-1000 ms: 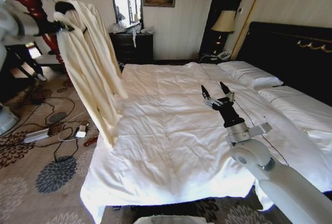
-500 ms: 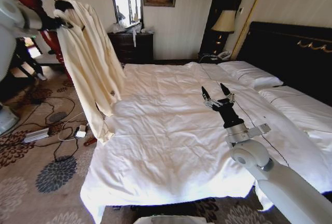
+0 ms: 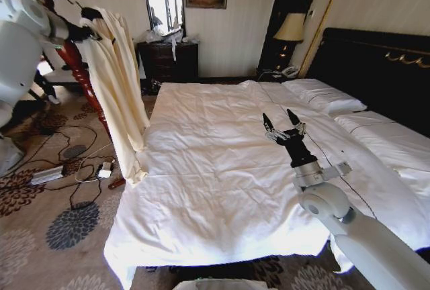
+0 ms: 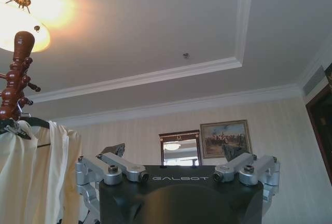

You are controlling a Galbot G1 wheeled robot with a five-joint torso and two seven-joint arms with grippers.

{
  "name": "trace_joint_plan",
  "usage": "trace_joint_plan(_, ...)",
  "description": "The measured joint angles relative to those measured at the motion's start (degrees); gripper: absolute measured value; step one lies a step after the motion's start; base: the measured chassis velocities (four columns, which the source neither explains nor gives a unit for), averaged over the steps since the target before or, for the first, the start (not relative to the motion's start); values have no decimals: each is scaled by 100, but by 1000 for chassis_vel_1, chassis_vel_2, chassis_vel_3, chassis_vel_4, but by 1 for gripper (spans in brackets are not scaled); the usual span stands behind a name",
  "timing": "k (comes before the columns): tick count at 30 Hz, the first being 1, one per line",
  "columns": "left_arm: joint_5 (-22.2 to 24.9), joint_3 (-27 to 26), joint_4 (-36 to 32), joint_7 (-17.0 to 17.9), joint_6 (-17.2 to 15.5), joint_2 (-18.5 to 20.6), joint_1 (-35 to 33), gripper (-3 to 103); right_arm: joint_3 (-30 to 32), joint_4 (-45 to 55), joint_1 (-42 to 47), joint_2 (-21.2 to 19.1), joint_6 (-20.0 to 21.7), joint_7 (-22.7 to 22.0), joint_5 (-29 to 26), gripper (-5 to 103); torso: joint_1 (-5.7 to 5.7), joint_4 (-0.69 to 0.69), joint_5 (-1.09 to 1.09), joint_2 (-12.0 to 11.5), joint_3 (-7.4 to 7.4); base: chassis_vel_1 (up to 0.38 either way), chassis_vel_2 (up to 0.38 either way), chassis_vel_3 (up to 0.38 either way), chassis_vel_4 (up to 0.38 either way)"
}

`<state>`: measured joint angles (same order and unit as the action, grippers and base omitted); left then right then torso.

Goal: Pick up the clothes from the bed and hang them on the clothes hanger.

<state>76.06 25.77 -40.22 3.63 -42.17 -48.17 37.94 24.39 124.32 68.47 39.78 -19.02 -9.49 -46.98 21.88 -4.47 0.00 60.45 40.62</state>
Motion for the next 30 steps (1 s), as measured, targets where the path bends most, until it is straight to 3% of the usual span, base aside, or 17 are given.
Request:
trace_joint_plan(11, -30, 16, -442, 52, 19, 338, -191, 15, -6, 64, 127, 34, -8, 8, 54, 100, 0, -1, 0, 0, 0, 0, 0, 0, 0)
trace_joint_plan(12, -115, 12, -552, 50, 83, 419, -229, 25, 2, 80, 162, 30, -7, 10, 67, 100, 0, 0, 0, 0, -1, 0, 0, 0, 0)
trace_joint_plan(14, -141, 8, -614, 50, 114, 464, -241, 25, 11, 90, 175, 27, -7, 10, 72, 100, 0, 2, 0, 0, -1, 0, 0, 0, 0)
trace_joint_plan(17, -153, 12, -829, 53, 173, 621, -256, 42, 33, 136, 217, 20, -1, 9, 77, 100, -1, 2, 0, 1, -1, 0, 0, 0, 0)
trace_joint_plan(19, -153, 20, -895, 52, 195, 666, -258, 42, 35, 147, 226, 20, 5, 6, 77, 100, -1, 0, 0, 0, -1, 0, 0, 0, 0)
trace_joint_plan(21, -151, 25, -1042, 43, 267, 751, -273, 53, 38, 168, 246, 20, 20, 0, 80, 100, 0, 0, 0, 0, -1, 0, 0, 0, 0)
trace_joint_plan(24, -77, -124, -1683, -7, 516, 1082, -405, 69, 109, 222, 348, 1, 35, -6, 115, 100, 0, 1, -1, 1, -1, 0, 0, 0, 0)
trace_joint_plan(26, -66, -160, -1775, -11, 538, 1130, -432, 69, 132, 230, 374, -6, 36, -7, 118, 100, 0, 0, -1, 0, -1, 0, 0, 0, 0)
trace_joint_plan(30, -10, -507, -2669, -18, 610, 1650, -793, 91, 288, 321, 537, -62, 70, -47, 116, 100, -1, -1, 1, 1, -1, 0, 0, 0, 0)
